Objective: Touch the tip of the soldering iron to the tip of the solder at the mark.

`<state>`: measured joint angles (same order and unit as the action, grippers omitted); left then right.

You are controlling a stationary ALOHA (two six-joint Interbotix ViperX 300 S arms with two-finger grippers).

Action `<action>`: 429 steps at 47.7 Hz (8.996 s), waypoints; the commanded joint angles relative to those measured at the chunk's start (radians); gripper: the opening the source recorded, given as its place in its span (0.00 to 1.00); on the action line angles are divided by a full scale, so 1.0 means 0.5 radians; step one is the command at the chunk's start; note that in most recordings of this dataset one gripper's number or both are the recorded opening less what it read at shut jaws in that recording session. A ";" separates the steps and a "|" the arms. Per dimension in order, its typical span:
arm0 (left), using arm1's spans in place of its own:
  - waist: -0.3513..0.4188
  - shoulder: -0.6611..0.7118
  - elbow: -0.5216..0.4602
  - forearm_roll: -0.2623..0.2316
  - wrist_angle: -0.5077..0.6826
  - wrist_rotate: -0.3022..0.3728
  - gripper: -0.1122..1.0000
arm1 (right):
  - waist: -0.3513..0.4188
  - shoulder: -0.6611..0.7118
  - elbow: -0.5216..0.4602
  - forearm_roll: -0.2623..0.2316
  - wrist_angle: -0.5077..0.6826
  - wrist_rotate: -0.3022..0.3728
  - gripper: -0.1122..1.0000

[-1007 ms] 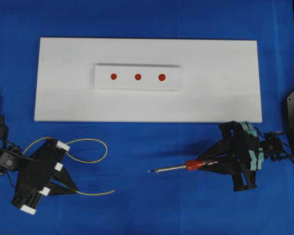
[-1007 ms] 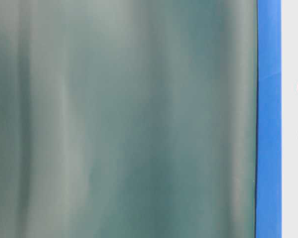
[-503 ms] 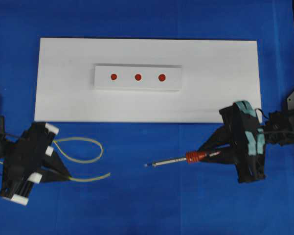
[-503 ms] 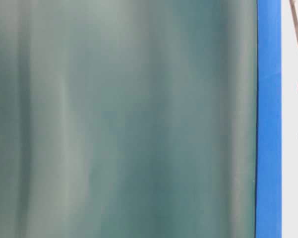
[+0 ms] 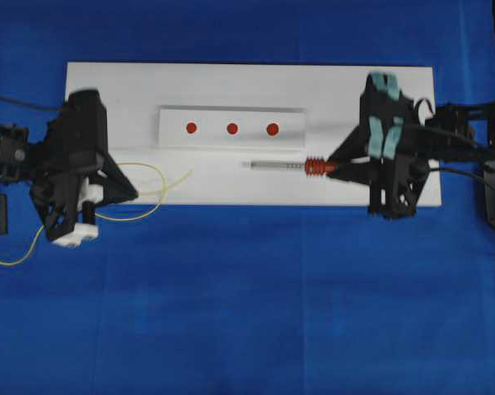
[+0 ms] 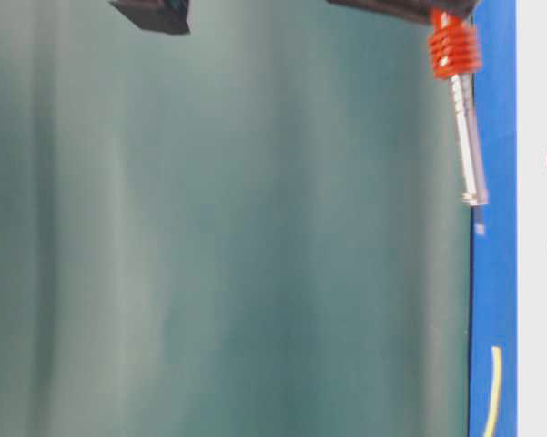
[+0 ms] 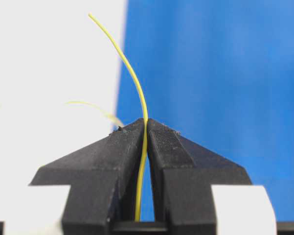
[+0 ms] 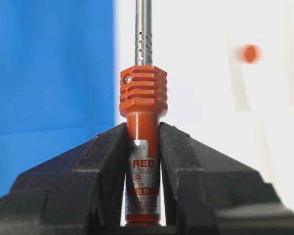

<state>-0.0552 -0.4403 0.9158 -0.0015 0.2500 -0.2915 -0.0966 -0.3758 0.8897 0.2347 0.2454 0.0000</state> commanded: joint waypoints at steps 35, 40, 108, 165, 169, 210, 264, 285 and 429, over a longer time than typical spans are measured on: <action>0.368 -0.009 -0.071 0.006 0.104 -0.015 0.11 | -0.319 0.101 -0.196 -0.117 0.114 0.000 0.16; 0.356 0.012 -0.077 0.006 0.104 -0.015 0.11 | -0.319 0.117 -0.212 -0.120 0.117 0.000 0.16; 0.325 0.445 -0.089 0.006 -0.098 -0.015 0.11 | -0.295 0.245 -0.313 -0.126 0.117 -0.006 0.16; 0.319 0.430 -0.067 0.006 -0.092 -0.009 0.11 | -0.209 0.865 -0.724 -0.221 0.193 -0.006 0.16; 0.319 0.430 -0.067 0.006 -0.089 -0.009 0.11 | -0.206 0.865 -0.727 -0.221 0.193 -0.009 0.16; 0.319 0.430 -0.067 0.006 -0.092 -0.012 0.11 | -0.209 0.865 -0.730 -0.230 0.202 -0.012 0.16; 0.319 0.436 -0.077 0.006 -0.092 -0.009 0.11 | -0.206 0.865 -0.727 -0.245 0.206 -0.012 0.16; 0.319 0.285 -0.043 0.006 -0.086 0.003 0.11 | -0.206 0.865 -0.727 -0.245 0.206 -0.006 0.16; 0.282 0.758 -0.383 0.006 -0.288 -0.077 0.11 | -0.258 0.206 -0.264 -0.359 0.163 0.012 0.16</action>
<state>0.0874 -0.0552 0.7440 -0.0015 0.1166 -0.3313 -0.2240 -0.2531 0.7685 0.0568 0.3375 0.0077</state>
